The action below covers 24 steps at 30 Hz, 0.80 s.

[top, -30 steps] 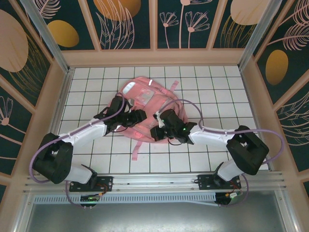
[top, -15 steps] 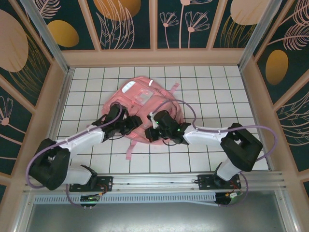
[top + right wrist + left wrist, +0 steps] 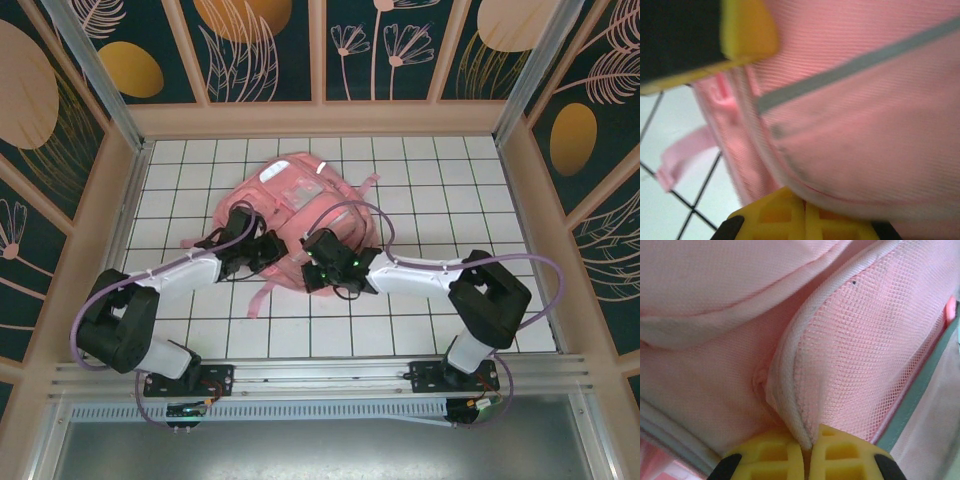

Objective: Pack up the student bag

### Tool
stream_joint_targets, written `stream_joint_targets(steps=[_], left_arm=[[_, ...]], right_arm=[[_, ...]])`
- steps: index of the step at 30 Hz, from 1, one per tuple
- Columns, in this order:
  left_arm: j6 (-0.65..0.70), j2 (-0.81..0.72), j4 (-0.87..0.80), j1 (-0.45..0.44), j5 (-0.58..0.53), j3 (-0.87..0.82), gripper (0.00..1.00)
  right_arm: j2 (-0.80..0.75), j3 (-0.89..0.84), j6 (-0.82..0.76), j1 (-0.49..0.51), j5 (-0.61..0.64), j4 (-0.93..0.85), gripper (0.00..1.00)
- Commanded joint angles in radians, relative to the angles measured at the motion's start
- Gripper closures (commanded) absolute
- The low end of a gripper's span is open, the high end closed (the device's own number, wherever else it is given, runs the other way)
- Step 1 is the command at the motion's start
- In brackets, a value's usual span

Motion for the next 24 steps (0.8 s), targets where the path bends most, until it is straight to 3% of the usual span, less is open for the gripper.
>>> stream_joint_targets(steps=[1,4,7,9,11,13,15,17,18,21,24], left_arm=[[0.261,0.003,-0.078,0.061,-0.045,0.025,1.0],[0.471,0.021,-0.13,0.067,-0.047,0.062,1.0],[0.623,0.056,-0.144,0.086,0.053,0.093,1.0],[0.723,0.122,-0.2,0.091,0.111,0.165,1.0],[0.772,0.209,-0.289,0.095,0.058,0.271,1.0],[0.781,0.296,-0.335,0.107,0.028,0.366,0.99],[0.762,0.337,-0.343,0.125,0.021,0.437,0.9],[0.711,0.344,-0.353,0.134,-0.028,0.485,0.71],[0.683,0.34,-0.371,0.136,-0.044,0.503,0.67],[0.603,0.284,-0.417,0.138,-0.08,0.478,0.62],[0.529,0.172,-0.383,0.138,-0.034,0.351,0.59]], right_arm=[[-0.032,0.003,-0.024,-0.045,0.212,-0.228,1.0],[-0.043,-0.015,-0.052,-0.081,0.257,-0.266,1.0],[-0.067,-0.034,-0.07,-0.108,0.247,-0.257,1.0],[-0.082,-0.042,-0.09,-0.112,0.207,-0.233,1.0],[-0.099,-0.059,-0.129,-0.11,0.088,-0.171,1.0],[-0.112,-0.072,-0.135,-0.096,-0.012,-0.102,1.0],[-0.11,-0.067,-0.121,-0.078,-0.085,-0.04,1.0],[-0.092,-0.058,-0.08,-0.063,-0.1,0.011,1.0],[-0.079,-0.048,-0.06,-0.06,-0.103,0.033,1.0],[-0.031,-0.013,-0.022,-0.057,-0.101,0.082,1.0],[0.011,0.024,-0.027,-0.053,-0.115,0.113,1.0]])
